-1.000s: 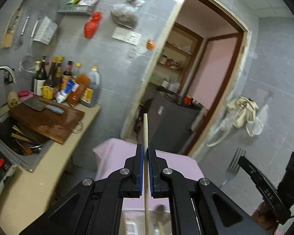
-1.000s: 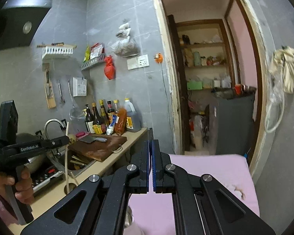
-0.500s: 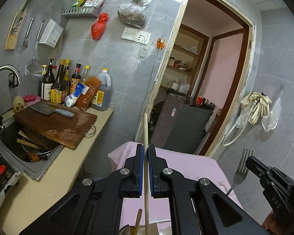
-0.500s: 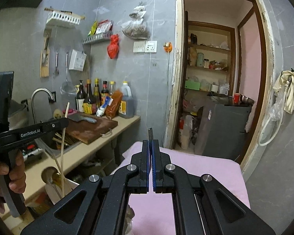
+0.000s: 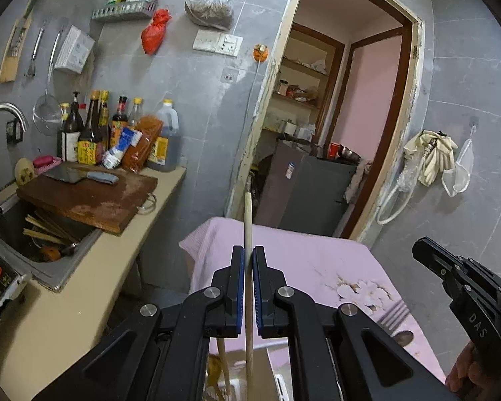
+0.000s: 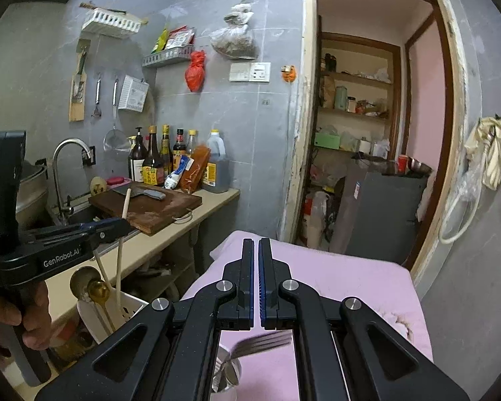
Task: Organize utensils
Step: 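Carry the chopstick and fork into the white holder and open both tools, then move both tools back to the last chopstick and silver peeler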
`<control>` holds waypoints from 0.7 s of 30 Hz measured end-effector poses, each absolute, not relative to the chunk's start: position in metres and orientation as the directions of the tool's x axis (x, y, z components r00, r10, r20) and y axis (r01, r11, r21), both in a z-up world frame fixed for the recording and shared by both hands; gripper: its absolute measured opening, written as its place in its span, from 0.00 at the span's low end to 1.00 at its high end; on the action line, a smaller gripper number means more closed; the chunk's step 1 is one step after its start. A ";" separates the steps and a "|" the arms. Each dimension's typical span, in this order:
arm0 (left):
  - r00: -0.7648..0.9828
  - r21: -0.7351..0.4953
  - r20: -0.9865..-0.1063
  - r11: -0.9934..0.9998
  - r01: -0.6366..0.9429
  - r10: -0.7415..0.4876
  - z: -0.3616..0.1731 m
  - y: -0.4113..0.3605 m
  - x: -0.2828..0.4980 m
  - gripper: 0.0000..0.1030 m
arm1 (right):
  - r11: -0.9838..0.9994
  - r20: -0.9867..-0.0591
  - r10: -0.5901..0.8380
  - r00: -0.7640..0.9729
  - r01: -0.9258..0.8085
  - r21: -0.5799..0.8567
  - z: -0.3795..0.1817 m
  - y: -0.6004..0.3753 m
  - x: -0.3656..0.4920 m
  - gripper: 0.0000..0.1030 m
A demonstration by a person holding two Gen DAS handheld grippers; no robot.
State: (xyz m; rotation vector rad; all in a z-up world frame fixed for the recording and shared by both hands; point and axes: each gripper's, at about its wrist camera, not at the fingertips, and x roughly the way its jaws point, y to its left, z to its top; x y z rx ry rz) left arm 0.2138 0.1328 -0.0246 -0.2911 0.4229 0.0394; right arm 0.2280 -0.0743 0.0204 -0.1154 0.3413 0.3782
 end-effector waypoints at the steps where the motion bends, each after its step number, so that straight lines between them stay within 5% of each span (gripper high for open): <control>1: 0.909 -0.278 -0.416 0.956 -0.095 -0.031 -0.024 0.134 0.213 0.05 | 0.927 -0.351 0.338 0.873 -0.374 -0.039 0.020 -0.077 0.229 0.02; 6: 0.895 -0.279 -0.444 0.956 -0.087 -0.049 -0.023 0.131 0.209 0.11 | 0.944 -0.371 0.313 0.874 -0.329 0.022 0.016 -0.101 0.224 0.04; 10: 0.897 -0.283 -0.439 0.956 -0.084 -0.051 -0.019 0.123 0.201 0.41 | 0.955 -0.385 0.292 0.875 -0.288 0.069 0.012 -0.128 0.219 0.05; 13: 0.898 -0.278 -0.438 0.956 -0.093 -0.040 -0.015 0.114 0.195 0.46 | 0.962 -0.387 0.273 0.881 -0.259 0.088 0.009 -0.149 0.213 0.18; 15: 0.900 -0.274 -0.435 0.957 -0.091 -0.039 -0.011 0.107 0.192 0.52 | 0.963 -0.379 0.270 0.885 -0.248 0.106 0.011 -0.162 0.209 0.37; 19: 0.905 -0.262 -0.424 0.962 -0.073 -0.047 -0.004 0.085 0.186 0.67 | 0.970 -0.375 0.241 0.895 -0.215 0.110 0.013 -0.194 0.199 0.39; 21: 0.910 -0.254 -0.412 0.965 -0.062 -0.050 -0.001 0.068 0.183 0.74 | 0.973 -0.358 0.230 0.905 -0.201 0.116 0.014 -0.212 0.193 0.50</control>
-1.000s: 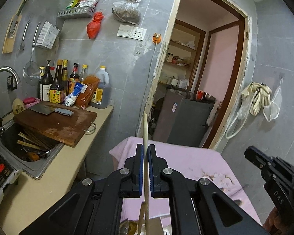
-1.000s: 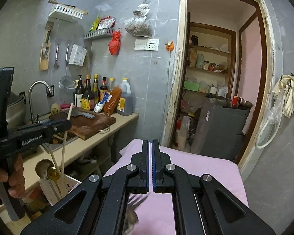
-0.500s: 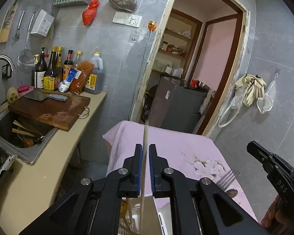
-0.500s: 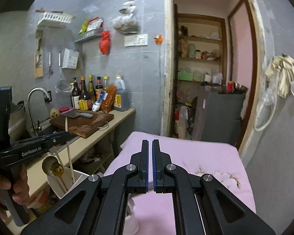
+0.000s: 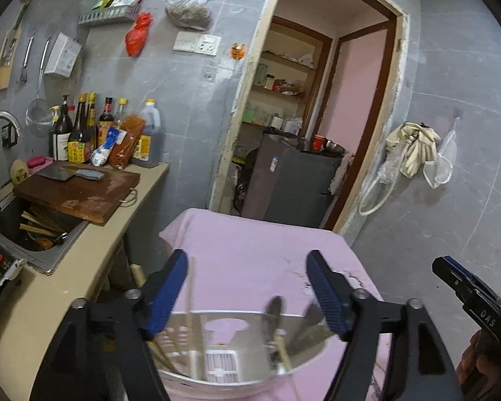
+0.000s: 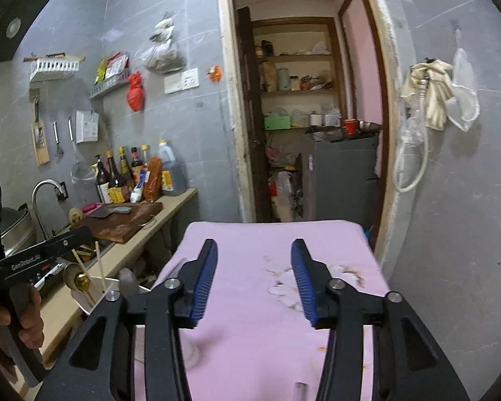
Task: Organize utensils
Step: 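Move both tools back to the last chopstick and silver peeler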
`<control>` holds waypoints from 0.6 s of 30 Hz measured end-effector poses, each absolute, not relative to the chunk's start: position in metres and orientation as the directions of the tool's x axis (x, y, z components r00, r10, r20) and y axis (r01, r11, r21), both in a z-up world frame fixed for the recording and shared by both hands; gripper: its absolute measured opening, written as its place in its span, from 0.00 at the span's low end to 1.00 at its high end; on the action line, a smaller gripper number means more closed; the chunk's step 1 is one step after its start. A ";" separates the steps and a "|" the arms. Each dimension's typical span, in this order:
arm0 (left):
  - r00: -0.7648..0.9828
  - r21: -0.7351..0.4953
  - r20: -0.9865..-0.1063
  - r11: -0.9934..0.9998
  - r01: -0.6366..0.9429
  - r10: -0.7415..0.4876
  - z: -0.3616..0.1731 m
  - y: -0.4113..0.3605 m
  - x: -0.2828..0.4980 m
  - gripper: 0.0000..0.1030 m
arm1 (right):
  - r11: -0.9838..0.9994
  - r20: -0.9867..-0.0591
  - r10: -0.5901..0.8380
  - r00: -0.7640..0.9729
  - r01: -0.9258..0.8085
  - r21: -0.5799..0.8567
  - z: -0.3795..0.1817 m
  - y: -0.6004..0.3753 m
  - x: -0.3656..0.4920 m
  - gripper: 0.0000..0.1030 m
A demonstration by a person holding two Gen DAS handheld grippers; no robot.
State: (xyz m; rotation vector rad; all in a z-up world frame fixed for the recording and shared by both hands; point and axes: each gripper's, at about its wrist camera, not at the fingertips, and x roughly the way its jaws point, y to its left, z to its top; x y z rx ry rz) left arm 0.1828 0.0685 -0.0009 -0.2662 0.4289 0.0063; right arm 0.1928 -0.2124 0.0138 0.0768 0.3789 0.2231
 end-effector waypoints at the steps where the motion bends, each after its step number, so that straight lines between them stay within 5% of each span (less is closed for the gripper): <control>1: 0.913 -0.250 -0.405 0.967 -0.059 -0.049 0.000 0.062 0.182 0.77 | 0.973 -0.351 0.226 0.909 -0.196 0.119 0.015 -0.220 0.191 0.53; 5: 0.924 -0.207 -0.382 0.977 -0.046 -0.038 0.001 0.025 0.177 0.91 | 0.977 -0.332 0.206 0.920 -0.172 0.129 0.015 -0.247 0.183 0.68; 9: 0.923 -0.173 -0.383 0.985 -0.027 -0.042 -0.003 -0.009 0.176 0.95 | 0.978 -0.332 0.193 0.924 -0.155 0.136 0.009 -0.271 0.179 0.80; 18: 0.887 -0.156 -0.455 0.988 0.010 -0.081 -0.030 -0.069 0.180 0.95 | 0.984 -0.446 0.165 0.880 -0.118 0.130 -0.032 -0.327 0.188 0.82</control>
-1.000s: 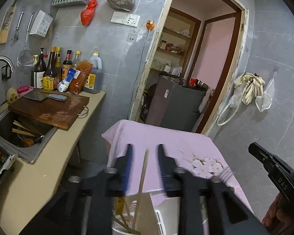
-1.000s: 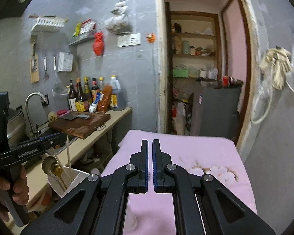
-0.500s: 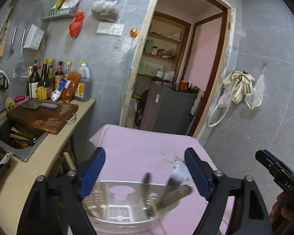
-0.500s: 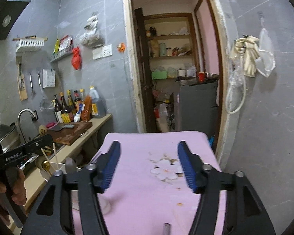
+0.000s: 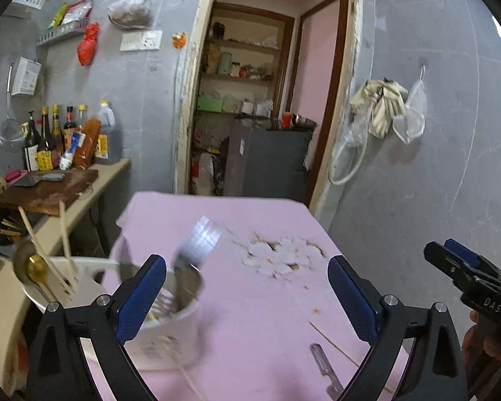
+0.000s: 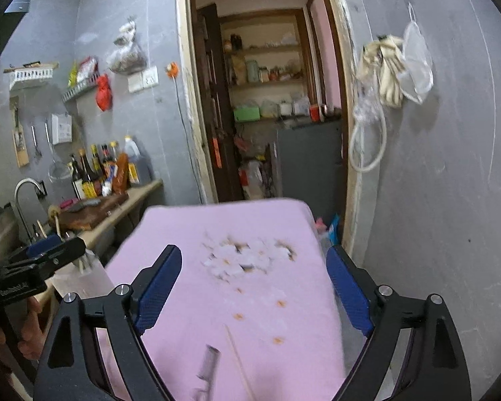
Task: Organize utensils
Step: 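Move both tools back to the last chopstick and silver peeler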
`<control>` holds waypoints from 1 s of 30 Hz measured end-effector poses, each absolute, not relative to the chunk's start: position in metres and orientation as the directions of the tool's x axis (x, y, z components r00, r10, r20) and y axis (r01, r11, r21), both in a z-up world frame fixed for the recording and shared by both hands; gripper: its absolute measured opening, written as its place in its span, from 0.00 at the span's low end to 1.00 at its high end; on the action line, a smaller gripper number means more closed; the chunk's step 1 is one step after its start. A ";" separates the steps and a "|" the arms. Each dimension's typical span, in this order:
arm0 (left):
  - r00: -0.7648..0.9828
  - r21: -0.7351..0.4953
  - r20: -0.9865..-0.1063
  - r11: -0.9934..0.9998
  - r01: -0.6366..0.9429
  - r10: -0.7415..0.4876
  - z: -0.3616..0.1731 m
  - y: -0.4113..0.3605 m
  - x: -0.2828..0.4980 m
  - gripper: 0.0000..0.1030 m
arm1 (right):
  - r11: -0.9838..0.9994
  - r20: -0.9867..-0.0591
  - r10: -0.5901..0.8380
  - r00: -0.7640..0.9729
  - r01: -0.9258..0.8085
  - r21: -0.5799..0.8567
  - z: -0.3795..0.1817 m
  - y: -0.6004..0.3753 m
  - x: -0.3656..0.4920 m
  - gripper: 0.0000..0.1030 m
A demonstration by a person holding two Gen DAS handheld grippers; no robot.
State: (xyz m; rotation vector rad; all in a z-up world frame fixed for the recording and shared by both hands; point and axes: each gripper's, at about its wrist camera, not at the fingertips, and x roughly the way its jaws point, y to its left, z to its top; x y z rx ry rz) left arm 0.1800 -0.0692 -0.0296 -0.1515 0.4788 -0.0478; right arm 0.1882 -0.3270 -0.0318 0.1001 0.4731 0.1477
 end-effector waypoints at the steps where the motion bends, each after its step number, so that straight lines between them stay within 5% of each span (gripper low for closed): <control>1: 0.881 -0.158 -0.465 0.987 0.011 -0.084 -0.034 -0.074 0.180 0.95 | 0.984 -0.456 0.166 0.875 -0.118 0.132 -0.038 -0.332 0.189 0.82; 13: 0.798 -0.167 -0.594 0.986 0.001 -0.101 -0.096 -0.118 0.199 0.95 | 0.967 -0.603 0.254 0.756 -0.190 0.169 -0.125 -0.357 0.199 0.82; 19: 0.707 -0.215 -0.687 0.976 0.026 -0.171 -0.125 -0.121 0.206 0.93 | 0.947 -0.672 0.318 0.669 -0.260 0.190 -0.161 -0.340 0.198 0.58; 24: 0.643 -0.251 -0.734 0.967 0.042 -0.218 -0.140 -0.122 0.212 0.79 | 0.933 -0.718 0.347 0.604 -0.303 0.196 -0.182 -0.328 0.196 0.40; 30: 0.575 -0.292 -0.767 0.953 0.081 -0.284 -0.152 -0.132 0.217 0.58 | 0.930 -0.743 0.333 0.581 -0.334 0.155 -0.193 -0.315 0.188 0.37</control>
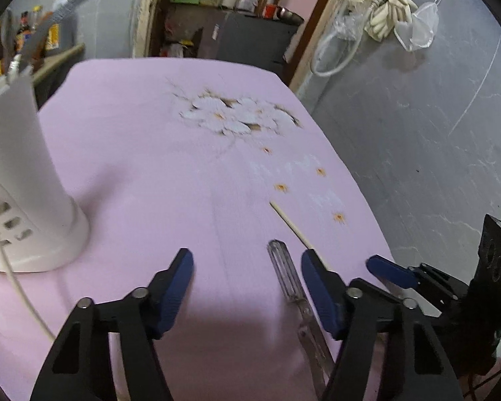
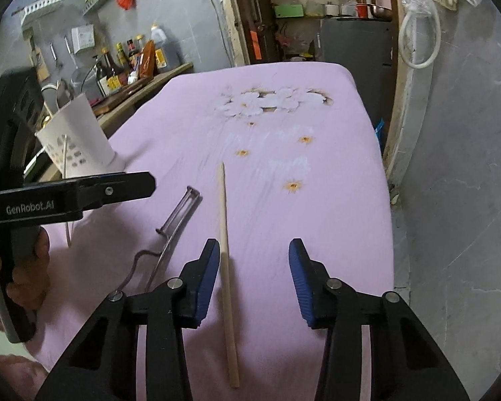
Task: Organize utensils
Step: 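Move both tools back to the last chopstick and silver peeler, then grasp the silver peeler with the left tool while the right tool grasps the chopstick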
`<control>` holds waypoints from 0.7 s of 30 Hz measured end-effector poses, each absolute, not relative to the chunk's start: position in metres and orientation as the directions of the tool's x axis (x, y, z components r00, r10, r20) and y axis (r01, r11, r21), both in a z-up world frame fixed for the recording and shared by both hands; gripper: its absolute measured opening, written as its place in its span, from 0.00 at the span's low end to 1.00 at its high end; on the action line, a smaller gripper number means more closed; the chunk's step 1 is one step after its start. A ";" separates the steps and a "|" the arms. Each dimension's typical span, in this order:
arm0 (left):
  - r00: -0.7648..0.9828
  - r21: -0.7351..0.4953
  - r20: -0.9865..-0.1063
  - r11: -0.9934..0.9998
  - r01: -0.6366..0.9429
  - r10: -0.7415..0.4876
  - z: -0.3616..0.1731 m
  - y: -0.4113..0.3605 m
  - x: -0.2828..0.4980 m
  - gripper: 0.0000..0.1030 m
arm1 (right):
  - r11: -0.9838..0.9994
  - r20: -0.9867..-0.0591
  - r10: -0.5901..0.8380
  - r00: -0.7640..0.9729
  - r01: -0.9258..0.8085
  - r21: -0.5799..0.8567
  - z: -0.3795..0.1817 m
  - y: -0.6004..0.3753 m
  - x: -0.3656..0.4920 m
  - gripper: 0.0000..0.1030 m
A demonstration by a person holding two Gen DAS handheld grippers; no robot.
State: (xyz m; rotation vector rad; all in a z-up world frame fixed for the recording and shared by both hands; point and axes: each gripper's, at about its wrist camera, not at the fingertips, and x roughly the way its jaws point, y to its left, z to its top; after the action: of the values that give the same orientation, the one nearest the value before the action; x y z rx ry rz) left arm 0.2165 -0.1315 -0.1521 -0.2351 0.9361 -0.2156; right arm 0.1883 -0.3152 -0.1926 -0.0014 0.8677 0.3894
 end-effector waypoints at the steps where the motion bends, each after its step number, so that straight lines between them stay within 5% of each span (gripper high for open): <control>1: 0.567 -0.297 -0.770 0.951 0.087 -0.292 -0.153 -0.133 0.217 0.53 | 0.930 -0.745 0.325 0.582 -0.342 0.138 -0.193 -0.312 0.186 0.37; 4: 0.541 -0.310 -0.779 0.945 0.107 -0.317 -0.156 -0.137 0.220 0.43 | 0.935 -0.760 0.280 0.587 -0.348 0.075 -0.192 -0.308 0.184 0.36; 12: 0.468 -0.350 -0.801 0.926 0.142 -0.374 -0.164 -0.149 0.230 0.31 | 0.960 -0.771 0.179 0.611 -0.280 0.002 -0.184 -0.313 0.181 0.12; 21: 0.406 -0.303 -0.841 0.933 0.194 -0.357 -0.171 -0.165 0.242 0.23 | 0.964 -0.789 0.200 0.581 -0.259 0.054 -0.185 -0.326 0.187 0.11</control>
State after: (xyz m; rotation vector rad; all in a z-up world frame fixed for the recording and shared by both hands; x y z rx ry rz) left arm 0.2417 -0.1647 -0.1706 -0.1669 1.0996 -0.3494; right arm 0.1869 -0.3260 -0.1853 -0.0694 0.9125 0.2686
